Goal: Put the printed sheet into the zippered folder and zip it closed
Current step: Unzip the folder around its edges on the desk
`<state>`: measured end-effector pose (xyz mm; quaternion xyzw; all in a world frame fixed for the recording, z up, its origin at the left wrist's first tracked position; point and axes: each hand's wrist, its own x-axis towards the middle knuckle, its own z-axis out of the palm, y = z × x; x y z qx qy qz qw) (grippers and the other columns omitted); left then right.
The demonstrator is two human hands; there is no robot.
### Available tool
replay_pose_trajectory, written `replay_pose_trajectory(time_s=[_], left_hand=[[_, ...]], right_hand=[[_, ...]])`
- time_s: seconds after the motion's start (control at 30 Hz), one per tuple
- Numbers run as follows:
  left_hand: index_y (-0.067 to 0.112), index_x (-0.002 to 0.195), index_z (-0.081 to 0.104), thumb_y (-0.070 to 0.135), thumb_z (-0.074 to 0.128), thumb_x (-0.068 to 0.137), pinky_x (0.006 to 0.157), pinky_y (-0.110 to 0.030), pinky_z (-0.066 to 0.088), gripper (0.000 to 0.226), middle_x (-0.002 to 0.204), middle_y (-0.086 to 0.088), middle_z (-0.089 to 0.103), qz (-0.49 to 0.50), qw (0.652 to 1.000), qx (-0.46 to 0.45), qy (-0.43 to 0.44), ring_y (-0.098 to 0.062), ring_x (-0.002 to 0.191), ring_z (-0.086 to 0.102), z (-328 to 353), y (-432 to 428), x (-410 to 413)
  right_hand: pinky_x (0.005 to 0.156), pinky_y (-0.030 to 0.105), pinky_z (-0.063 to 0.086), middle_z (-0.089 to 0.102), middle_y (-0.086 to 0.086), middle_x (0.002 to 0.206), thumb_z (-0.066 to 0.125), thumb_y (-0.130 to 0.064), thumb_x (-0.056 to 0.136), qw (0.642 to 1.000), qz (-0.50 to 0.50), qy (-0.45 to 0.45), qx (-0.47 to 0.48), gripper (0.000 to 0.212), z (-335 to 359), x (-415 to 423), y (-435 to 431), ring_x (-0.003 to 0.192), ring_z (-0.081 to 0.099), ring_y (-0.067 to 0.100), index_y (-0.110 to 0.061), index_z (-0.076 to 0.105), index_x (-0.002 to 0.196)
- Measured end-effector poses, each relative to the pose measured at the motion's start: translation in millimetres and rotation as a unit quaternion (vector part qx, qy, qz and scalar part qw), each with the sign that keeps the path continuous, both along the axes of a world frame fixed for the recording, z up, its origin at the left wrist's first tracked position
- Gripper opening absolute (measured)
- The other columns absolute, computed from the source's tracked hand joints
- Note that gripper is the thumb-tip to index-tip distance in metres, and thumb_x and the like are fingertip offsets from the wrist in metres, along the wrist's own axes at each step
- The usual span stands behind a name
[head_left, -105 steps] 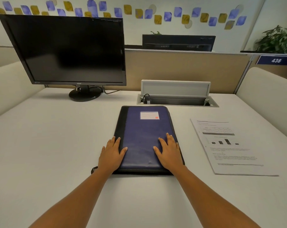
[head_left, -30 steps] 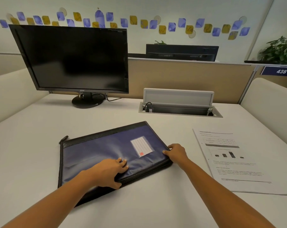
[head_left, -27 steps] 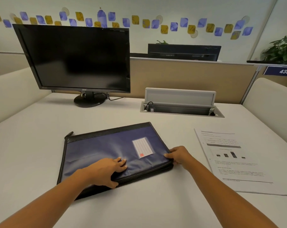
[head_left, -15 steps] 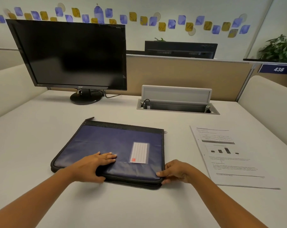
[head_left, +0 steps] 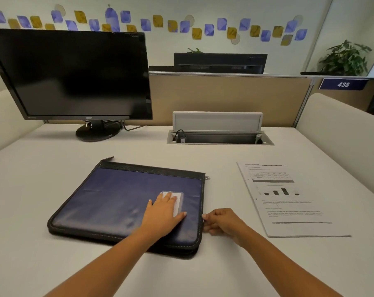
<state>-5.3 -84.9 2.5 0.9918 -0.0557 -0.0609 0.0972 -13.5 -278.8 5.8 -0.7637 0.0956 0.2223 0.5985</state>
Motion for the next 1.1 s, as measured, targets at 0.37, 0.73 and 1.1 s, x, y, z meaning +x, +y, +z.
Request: replay_pose_trajectory(time_s=[0.37, 0.73, 1.1], left_hand=[[0.015, 0.147, 0.0, 0.079, 0.033, 0.076, 0.099, -0.075, 0.009, 0.102, 0.157, -0.006, -0.007, 0.05, 0.996, 0.037, 0.067, -0.04, 0.141, -0.009, 1.4, -56.0, 22.2], [0.014, 0.146, -0.011, 0.07, 0.019, 0.083, 0.098, -0.075, -0.006, 0.089, 0.156, -0.005, -0.016, 0.011, 0.999, 0.046, -0.016, -0.028, 0.142, -0.017, -30.1, -51.5, 26.0], [0.014, 0.146, -0.01, 0.069, 0.02, 0.083, 0.096, -0.076, -0.006, 0.089, 0.156, -0.006, -0.015, 0.011, 0.998, 0.047, -0.028, -0.028, 0.142, -0.016, -32.8, -52.2, 26.1]], right_hand=[[0.08, 0.026, 0.046, 0.062, 0.01, 0.091, 0.063, -0.008, 0.082, 0.963, -0.094, -0.191, -0.167, 0.019, -5.5, 55.5, 0.8, 0.082, 0.056, 0.018, -0.005, 0.065, 0.101], [0.092, 0.028, 0.039, 0.053, 0.017, 0.119, 0.057, -0.015, 0.088, 0.934, -0.056, -0.24, -0.258, 0.037, -15.1, 111.2, 7.5, 0.11, 0.052, 0.027, -0.005, 0.054, 0.123], [0.071, 0.02, 0.035, 0.063, 0.015, 0.1, 0.053, -0.005, 0.087, 0.923, -0.132, -0.265, -0.246, 0.015, -23.9, 119.0, 22.0, 0.091, 0.058, 0.026, -0.001, 0.066, 0.092]])
